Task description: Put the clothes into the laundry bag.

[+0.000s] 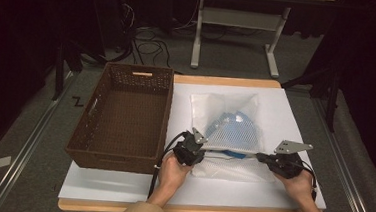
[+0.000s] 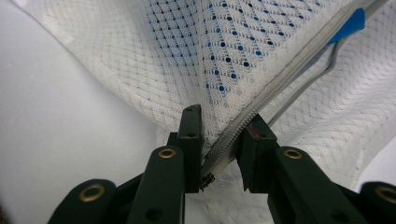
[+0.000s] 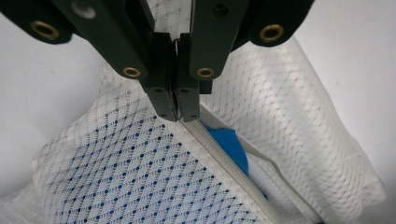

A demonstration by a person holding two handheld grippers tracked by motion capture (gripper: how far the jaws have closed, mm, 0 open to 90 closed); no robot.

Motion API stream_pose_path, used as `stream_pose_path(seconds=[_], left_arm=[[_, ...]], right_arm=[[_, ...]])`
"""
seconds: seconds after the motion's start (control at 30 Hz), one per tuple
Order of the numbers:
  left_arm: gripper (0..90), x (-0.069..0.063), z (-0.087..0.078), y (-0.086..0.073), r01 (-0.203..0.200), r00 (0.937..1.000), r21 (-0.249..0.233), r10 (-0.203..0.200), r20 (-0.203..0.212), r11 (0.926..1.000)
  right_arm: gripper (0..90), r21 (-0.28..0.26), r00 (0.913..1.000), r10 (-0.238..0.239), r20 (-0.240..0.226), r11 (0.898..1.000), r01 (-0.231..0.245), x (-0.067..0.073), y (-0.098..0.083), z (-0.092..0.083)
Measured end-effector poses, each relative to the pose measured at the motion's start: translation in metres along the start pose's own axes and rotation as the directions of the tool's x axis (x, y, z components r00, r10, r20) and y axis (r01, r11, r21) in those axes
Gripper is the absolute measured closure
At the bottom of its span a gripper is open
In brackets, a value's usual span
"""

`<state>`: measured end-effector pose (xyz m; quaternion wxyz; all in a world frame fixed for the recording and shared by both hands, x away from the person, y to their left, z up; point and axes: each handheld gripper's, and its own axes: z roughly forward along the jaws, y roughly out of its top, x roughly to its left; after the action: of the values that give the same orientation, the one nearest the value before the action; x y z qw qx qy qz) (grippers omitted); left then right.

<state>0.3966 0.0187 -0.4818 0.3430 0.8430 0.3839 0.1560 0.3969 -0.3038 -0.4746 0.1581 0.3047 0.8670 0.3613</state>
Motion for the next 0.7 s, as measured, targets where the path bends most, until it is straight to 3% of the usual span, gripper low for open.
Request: stream_pose_path(seconds=[0.13,0.23,0.33,0.43,0.6,0.7], left_arm=[[73.9,0.001,-0.005,0.001,0.0,1.0,-0.009,0.0,-0.004,1.0],[74.1,0.0,-0.007,0.003,-0.006,0.9999,-0.014,0.006,-0.011,0.9999],[74.1,-0.003,0.001,0.004,-0.021,0.9995,0.01,0.022,-0.022,0.9997],[73.0,-0.003,0.011,0.002,-0.003,1.0,0.024,0.003,-0.009,0.9997],[62.1,-0.005,0.014,0.0,-0.001,1.0,0.01,0.001,-0.009,0.9999],[55.9,-0.004,0.011,0.0,0.006,1.0,-0.004,-0.006,-0.007,1.0]], right_arm=[[89.1,-0.037,0.9991,0.041,-0.013,0.998,-0.041,-0.006,-0.002,-0.006],[89.1,-0.053,0.999,0.044,-0.006,0.998,-0.044,-0.008,-0.001,-0.011],[89.1,-0.034,0.9989,0.044,0.015,0.998,-0.044,-0.007,0.001,-0.009],[89.0,0.006,0.9981,0.052,0.033,0.999,-0.052,-0.01,-0.001,0.003],[88.3,0.012,0.9938,0.11,0.011,0.994,-0.11,-0.016,-0.009,0.017],[85.2,0.007,0.9943,0.105,0.021,0.994,-0.105,-0.015,-0.008,0.017]])
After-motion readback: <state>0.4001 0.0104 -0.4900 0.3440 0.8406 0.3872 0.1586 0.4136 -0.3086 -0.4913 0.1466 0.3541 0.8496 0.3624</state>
